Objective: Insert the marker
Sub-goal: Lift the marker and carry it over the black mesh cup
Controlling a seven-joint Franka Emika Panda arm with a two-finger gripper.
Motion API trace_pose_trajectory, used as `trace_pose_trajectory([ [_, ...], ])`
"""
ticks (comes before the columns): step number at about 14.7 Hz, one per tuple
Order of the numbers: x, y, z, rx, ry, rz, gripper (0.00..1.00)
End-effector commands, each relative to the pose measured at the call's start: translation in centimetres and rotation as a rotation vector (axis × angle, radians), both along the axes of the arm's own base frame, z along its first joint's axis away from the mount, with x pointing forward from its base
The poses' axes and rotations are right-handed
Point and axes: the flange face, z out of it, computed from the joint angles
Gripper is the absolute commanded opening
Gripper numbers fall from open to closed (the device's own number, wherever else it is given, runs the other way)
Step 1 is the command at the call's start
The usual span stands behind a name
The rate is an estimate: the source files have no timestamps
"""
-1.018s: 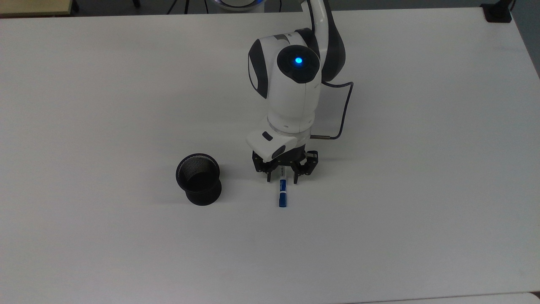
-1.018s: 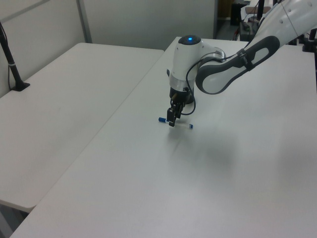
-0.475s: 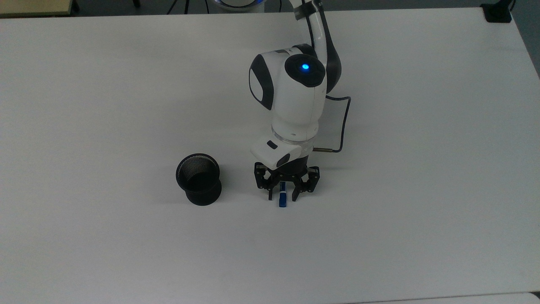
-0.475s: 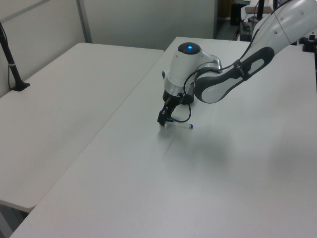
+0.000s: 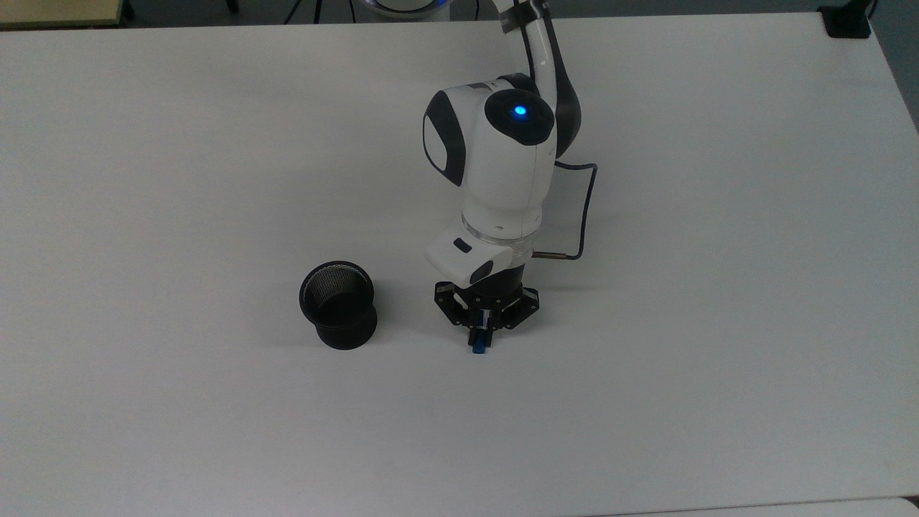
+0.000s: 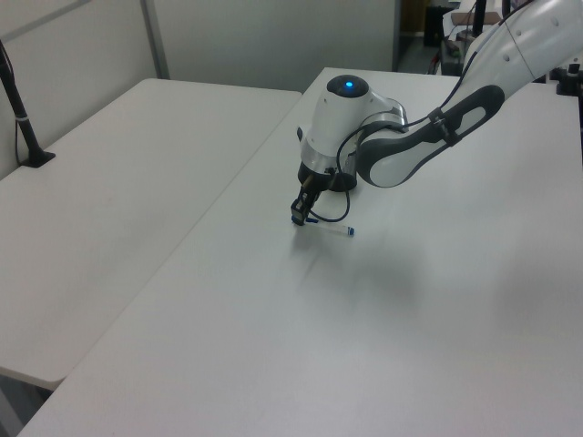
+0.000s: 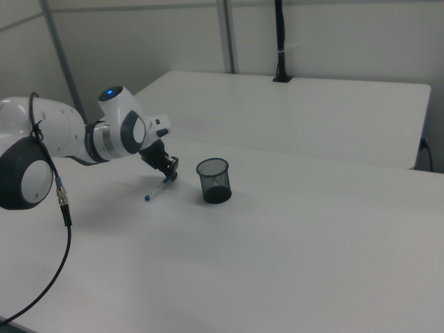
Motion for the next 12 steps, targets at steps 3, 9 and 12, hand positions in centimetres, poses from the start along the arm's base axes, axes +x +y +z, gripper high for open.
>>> trace_pose_trajectory([
  [3, 0.6, -1.5, 5.7, 0.005, -0.089, -0.042, 0.10],
  [9, -0.9, -6.7, 14.6, -0.003, -0.188, -0.114, 0.11],
  [12, -2.5, -9.7, 17.2, -0.003, -0.212, -0.164, 0.11],
])
